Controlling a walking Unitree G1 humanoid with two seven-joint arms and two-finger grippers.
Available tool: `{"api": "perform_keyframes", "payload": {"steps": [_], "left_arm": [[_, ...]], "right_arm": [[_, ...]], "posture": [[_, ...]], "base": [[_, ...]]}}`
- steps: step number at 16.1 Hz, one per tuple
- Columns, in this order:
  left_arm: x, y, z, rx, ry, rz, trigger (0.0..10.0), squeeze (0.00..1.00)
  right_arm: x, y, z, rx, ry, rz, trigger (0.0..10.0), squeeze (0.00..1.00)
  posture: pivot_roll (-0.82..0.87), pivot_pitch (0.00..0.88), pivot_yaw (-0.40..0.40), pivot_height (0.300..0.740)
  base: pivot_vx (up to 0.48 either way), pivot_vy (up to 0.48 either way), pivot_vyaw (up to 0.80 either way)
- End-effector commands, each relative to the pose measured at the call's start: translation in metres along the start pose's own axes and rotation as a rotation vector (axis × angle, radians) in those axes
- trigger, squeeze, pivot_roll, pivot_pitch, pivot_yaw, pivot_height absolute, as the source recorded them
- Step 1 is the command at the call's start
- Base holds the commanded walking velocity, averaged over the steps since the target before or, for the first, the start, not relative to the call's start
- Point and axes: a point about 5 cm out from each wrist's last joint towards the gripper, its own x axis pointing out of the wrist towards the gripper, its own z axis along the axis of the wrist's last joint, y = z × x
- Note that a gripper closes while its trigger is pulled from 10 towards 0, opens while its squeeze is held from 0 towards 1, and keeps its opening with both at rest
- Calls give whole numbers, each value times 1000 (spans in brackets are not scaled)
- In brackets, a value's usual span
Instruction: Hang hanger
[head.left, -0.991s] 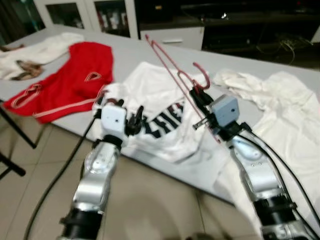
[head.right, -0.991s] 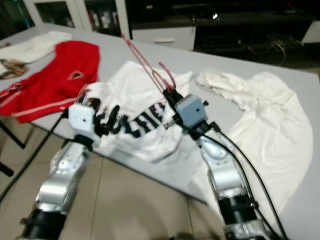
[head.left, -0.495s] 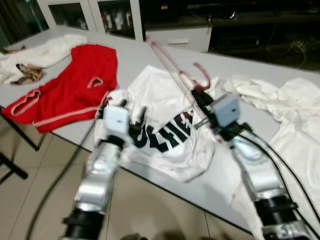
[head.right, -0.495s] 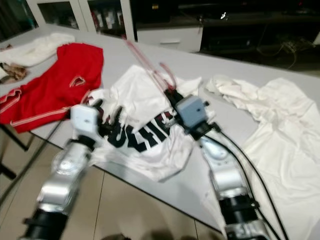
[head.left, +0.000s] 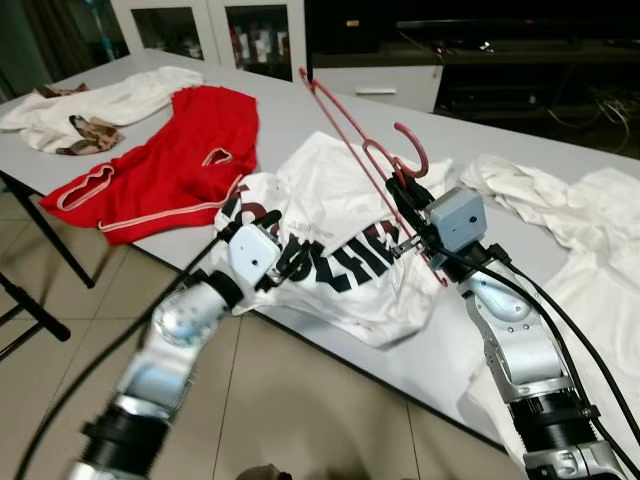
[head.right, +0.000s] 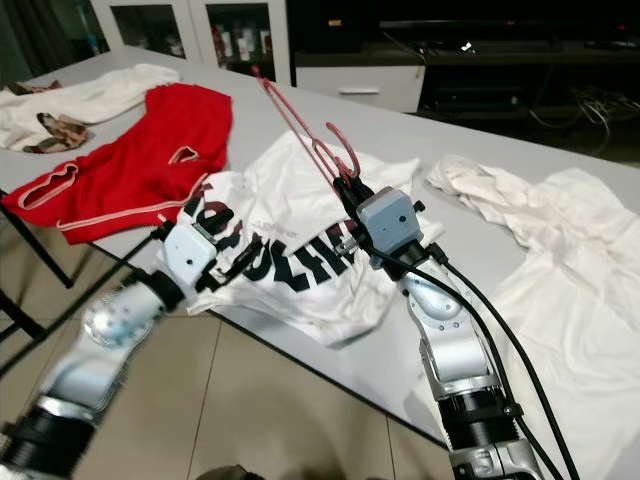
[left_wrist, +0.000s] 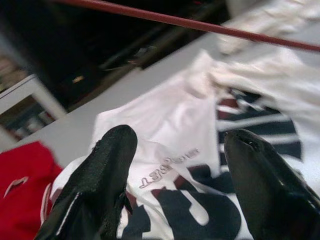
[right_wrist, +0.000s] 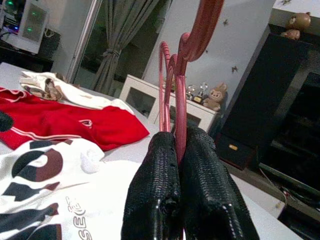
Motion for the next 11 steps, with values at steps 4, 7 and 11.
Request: {"api": "perform_keyframes", "payload": {"steps": [4,7,11], "left_arm": [[-11,10,-2,114,69,-154,10000,0],[-27,19,-10,156,172,-275,10000,0],[-38,21,-20,203,240,-304,10000,0]], "right_arm": [[2,-2,6,-15,-23,3,10000,0],[2,-1,6,-11,-24,4,10000,0],[-1,0,5,-8,-18,8,10000,0]], "posture": [[-56,0,56,736],[-56,0,57,736],[-51,0,56,736]], "base": [[0,0,0],[0,0,0],[0,0,0]]}}
